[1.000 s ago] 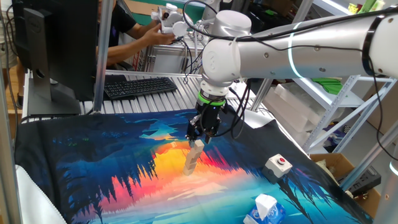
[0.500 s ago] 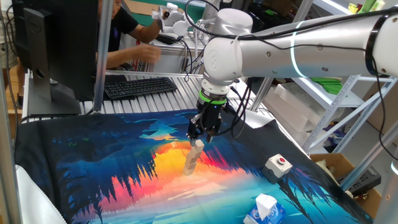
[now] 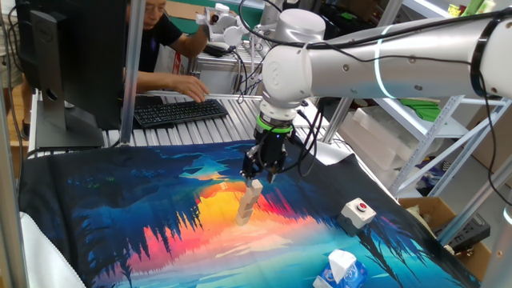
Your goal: Stack the blocks in a vertical line of five
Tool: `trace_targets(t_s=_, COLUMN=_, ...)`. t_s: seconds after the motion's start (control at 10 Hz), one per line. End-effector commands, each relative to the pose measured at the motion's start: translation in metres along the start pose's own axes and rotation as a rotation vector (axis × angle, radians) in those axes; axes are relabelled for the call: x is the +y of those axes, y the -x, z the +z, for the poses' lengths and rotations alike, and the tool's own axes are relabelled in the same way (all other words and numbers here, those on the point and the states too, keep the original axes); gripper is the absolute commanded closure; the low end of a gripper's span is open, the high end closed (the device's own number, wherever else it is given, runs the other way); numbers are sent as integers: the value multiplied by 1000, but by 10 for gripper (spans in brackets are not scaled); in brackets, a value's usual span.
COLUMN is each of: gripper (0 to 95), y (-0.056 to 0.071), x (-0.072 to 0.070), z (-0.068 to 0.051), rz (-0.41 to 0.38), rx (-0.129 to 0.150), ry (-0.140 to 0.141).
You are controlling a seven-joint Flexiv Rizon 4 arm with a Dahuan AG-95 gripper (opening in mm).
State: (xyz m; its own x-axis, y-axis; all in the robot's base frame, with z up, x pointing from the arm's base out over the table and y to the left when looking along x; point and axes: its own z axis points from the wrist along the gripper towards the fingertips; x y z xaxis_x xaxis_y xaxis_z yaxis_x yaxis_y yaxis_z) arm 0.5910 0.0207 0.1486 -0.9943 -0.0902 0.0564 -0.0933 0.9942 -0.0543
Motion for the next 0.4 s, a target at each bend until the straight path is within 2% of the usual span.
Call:
trace_targets(t_s=0.1, gripper=190, y=1, x=0, z=0, rz=0, rx=6, ry=0)
trace_targets(t_s=0.4, gripper=190, y=1, x=0, z=-1, rz=2, rx=7, ry=-2)
